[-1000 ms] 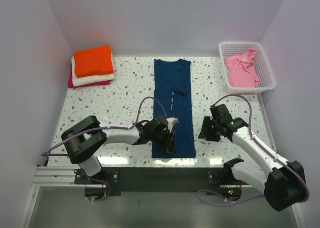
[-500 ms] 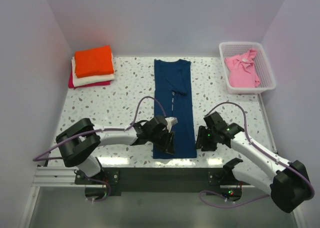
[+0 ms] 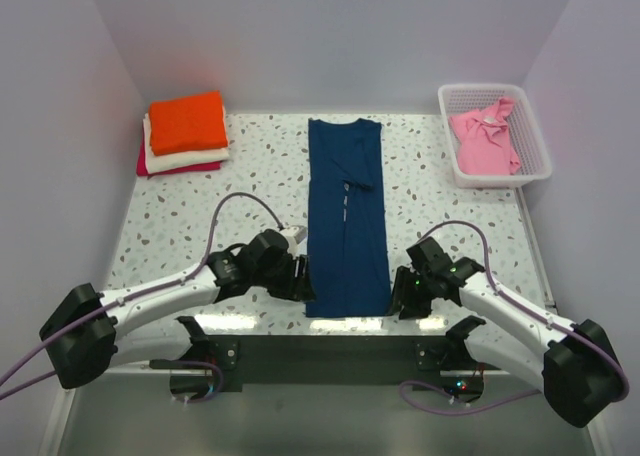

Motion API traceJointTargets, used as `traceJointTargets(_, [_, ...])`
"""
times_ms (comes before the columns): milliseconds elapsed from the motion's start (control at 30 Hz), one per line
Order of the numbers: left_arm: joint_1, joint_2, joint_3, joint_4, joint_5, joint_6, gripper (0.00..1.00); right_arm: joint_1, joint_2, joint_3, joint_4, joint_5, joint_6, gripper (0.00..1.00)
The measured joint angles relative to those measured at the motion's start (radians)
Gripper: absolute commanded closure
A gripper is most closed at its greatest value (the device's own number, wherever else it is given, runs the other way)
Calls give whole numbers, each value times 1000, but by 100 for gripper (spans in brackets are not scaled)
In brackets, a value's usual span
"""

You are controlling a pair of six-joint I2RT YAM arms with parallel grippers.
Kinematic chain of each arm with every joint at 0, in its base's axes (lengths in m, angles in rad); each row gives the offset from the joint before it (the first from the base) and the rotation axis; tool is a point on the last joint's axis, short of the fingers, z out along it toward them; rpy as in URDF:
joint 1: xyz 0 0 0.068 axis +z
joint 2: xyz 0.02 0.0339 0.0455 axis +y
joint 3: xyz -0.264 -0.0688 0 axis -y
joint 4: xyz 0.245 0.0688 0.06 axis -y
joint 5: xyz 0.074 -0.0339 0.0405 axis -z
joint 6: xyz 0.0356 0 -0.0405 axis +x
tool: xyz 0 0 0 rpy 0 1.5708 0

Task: Fold and stack the t-shirts
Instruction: Fold the tshirt

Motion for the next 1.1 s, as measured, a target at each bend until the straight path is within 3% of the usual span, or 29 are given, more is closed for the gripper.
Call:
traceJointTargets(300, [24, -35, -153, -6, 29, -64, 50, 0, 0, 0, 25, 3, 8, 56])
traceJointTargets(767, [24, 39, -265, 288, 123, -150, 52, 0, 29, -23, 140, 2, 26, 58])
traceJointTargets(1100, [25, 117, -276, 411, 158, -184, 62, 0, 39, -31, 159, 2, 33, 73])
